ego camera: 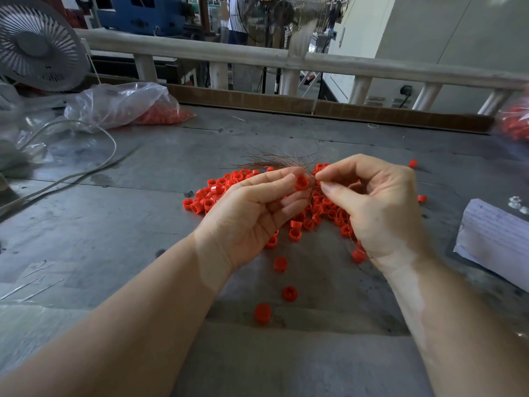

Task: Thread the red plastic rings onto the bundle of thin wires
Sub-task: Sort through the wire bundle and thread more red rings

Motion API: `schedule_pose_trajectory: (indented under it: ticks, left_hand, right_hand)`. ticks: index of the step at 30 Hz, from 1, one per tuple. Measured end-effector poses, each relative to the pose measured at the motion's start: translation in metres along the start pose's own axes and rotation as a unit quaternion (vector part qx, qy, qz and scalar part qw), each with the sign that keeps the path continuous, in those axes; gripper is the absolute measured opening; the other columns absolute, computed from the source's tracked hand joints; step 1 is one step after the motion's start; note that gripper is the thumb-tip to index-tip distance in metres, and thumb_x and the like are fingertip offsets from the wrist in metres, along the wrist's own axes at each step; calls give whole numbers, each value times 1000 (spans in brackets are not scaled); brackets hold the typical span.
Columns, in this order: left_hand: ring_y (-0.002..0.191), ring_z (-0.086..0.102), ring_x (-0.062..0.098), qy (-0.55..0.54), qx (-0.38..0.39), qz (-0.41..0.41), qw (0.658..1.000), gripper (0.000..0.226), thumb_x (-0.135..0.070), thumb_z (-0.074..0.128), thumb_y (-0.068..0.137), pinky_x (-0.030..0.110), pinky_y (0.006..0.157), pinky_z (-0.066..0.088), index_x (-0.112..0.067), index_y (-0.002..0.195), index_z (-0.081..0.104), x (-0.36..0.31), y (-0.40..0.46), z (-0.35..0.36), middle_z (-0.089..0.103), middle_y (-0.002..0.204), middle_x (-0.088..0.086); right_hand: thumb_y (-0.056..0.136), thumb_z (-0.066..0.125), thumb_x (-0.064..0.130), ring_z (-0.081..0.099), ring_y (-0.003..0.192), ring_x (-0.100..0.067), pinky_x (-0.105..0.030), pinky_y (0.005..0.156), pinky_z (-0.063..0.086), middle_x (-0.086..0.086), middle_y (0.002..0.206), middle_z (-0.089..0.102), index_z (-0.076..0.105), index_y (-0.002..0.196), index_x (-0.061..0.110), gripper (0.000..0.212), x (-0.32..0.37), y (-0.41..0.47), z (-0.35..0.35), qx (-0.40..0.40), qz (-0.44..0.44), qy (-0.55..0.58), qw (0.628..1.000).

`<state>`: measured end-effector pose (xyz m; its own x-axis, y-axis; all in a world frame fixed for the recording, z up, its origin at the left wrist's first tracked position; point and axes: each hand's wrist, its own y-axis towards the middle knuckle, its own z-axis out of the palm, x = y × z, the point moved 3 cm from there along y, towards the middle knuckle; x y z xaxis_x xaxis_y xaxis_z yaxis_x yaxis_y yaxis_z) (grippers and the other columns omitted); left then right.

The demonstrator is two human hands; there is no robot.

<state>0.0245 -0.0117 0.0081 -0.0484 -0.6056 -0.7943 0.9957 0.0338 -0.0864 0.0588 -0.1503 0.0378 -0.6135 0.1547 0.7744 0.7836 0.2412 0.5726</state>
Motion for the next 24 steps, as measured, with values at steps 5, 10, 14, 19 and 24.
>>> schedule_pose_trajectory:
  ticks: [5,10,14,19,24]
  left_hand:
    - [60,67,12,-11,-8,-10,1000,17,-3,61,64,20,57,55,-7,71,76,0,0,-1,70,71,8]
    - [61,69,15,-40,-12,-18,999,22,1,58,62,20,56,56,-1,79,71,0,-1,2,69,71,11]
    - [62,69,15,-54,-17,-21,998,21,2,58,62,20,56,56,-1,78,71,0,-2,2,69,73,13]
    - [61,69,15,-43,-14,-19,999,20,2,58,63,18,53,55,-4,70,75,0,-2,2,69,70,12]
    - [65,70,15,-35,-8,-11,999,20,1,58,64,19,57,56,-3,73,76,0,-3,1,70,72,13]
  right_hand:
    - [76,70,-3,61,64,0,-10,61,42,8,69,69,70,70,25,28,1,-1,1,4,-7,-2,1000]
    - [76,69,-4,59,61,1,-10,60,41,11,66,69,69,69,25,30,0,0,1,3,-7,4,1000]
    - [76,69,-4,60,63,0,-10,61,42,11,66,69,69,69,25,29,-1,0,2,7,-3,7,1000]
    - [78,69,-2,61,64,1,-11,63,44,10,66,68,70,72,23,26,-2,0,2,15,14,-5,1000]
    - [79,69,-1,58,61,4,-6,60,40,12,66,66,70,73,20,22,0,-2,5,34,1,-37,999]
